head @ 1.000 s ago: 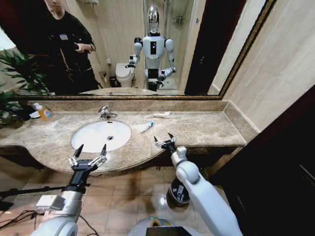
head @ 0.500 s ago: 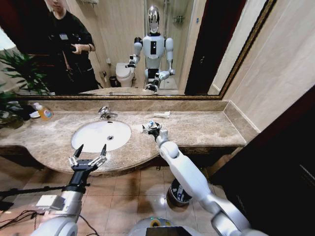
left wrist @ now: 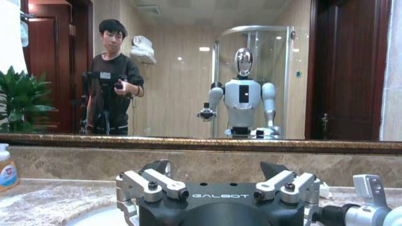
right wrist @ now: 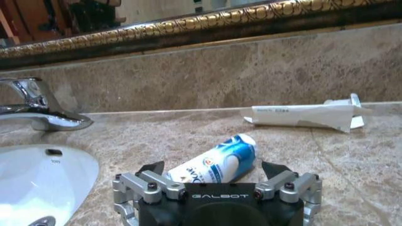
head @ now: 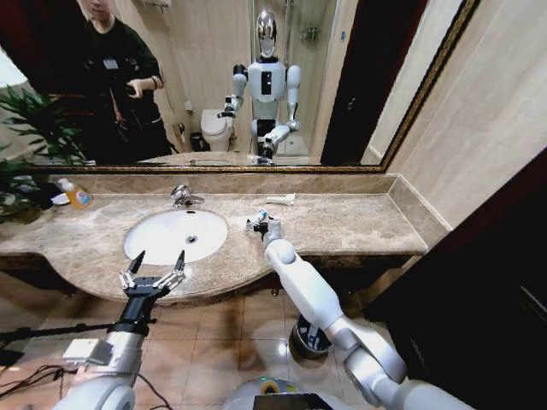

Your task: Pick up the trash from the sink and place it in the trash bin.

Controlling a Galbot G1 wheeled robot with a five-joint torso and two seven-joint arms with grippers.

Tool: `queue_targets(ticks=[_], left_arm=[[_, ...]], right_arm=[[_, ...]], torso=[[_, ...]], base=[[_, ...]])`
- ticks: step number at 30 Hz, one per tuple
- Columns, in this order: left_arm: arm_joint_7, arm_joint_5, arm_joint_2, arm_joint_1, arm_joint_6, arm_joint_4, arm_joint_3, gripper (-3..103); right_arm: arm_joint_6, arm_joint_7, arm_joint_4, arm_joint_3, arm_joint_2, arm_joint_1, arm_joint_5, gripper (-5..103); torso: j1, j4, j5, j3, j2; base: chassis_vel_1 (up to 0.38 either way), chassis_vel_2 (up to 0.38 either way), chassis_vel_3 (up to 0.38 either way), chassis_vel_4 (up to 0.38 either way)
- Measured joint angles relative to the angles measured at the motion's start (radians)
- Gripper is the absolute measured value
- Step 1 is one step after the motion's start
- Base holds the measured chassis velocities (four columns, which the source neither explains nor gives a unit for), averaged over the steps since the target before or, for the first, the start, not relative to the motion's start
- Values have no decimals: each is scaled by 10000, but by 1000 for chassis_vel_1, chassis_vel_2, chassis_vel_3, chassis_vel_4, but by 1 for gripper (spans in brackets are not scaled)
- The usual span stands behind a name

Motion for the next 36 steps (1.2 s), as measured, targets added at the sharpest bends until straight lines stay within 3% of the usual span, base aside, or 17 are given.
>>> queue_targets(ticks=[3,22,27,29,36], left_arm=[[0,0,0,1,0,0,0,100],[0,0,0,0,0,0,0,100],[0,0,0,1,0,0,0,100],[0,0,0,0,0,0,0,100],[0,0,0,0,0,0,0,100]], right_arm=[[31,-69,56,-16,-26,-23,-29,99],[97,-294,268,-653,-60,-238,-482,44],[186,-306,300,-675,-81,-308,-630,37],[227,-306,357,-676,-100,-372,-705,26],[283,-306,499,-660,-169,-506,-853,22]], torso=[[0,0,0,0,0],[0,0,0,0,2],[0,0,0,0,2],[0,0,1,0,2],[0,0,1,0,2]], base=[[0,0,0,0],[0,0,0,0],[0,0,0,0],[0,0,0,0],[0,0,0,0]])
